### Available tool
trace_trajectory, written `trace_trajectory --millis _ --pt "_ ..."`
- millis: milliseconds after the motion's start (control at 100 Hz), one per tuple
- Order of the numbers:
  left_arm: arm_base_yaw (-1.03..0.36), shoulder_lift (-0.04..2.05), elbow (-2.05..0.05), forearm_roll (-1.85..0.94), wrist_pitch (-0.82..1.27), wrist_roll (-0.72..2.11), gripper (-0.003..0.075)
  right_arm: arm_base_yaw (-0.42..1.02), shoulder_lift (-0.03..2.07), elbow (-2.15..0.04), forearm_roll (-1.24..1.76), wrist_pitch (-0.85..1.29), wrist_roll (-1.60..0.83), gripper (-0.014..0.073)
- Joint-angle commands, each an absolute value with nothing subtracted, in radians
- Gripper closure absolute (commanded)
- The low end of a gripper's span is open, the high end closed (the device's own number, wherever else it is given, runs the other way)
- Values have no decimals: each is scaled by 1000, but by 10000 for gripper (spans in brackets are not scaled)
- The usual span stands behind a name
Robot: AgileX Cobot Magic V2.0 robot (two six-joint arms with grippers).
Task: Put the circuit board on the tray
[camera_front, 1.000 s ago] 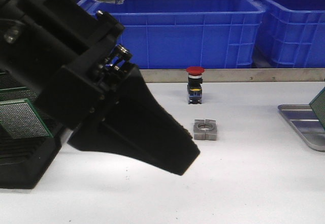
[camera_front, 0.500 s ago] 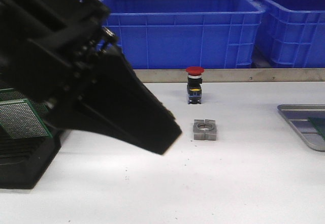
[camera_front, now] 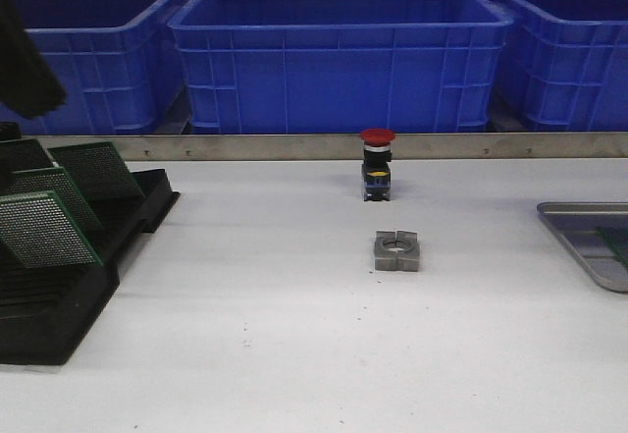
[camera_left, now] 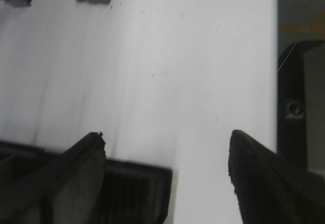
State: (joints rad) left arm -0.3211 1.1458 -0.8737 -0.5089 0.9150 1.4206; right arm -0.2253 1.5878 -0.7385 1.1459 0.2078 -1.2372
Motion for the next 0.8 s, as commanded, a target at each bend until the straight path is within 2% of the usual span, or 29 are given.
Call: trace_trajectory --millis 0,330,590,790 --pt "-283 1099 -905 -438 912 1409 246 -230 1546 -760 1148 205 -1237 97" --pt "-126 1109 -893 -175 907 1357 246 -230 1547 -760 1148 191 -1237 97" --pt "-25 1215 -893 -170 852 1357 246 -230 1550 -760 1148 174 -1237 97" --pt "-18 1322 -893 -157 712 1357 246 -230 1550 -760 1148 174 -1237 97"
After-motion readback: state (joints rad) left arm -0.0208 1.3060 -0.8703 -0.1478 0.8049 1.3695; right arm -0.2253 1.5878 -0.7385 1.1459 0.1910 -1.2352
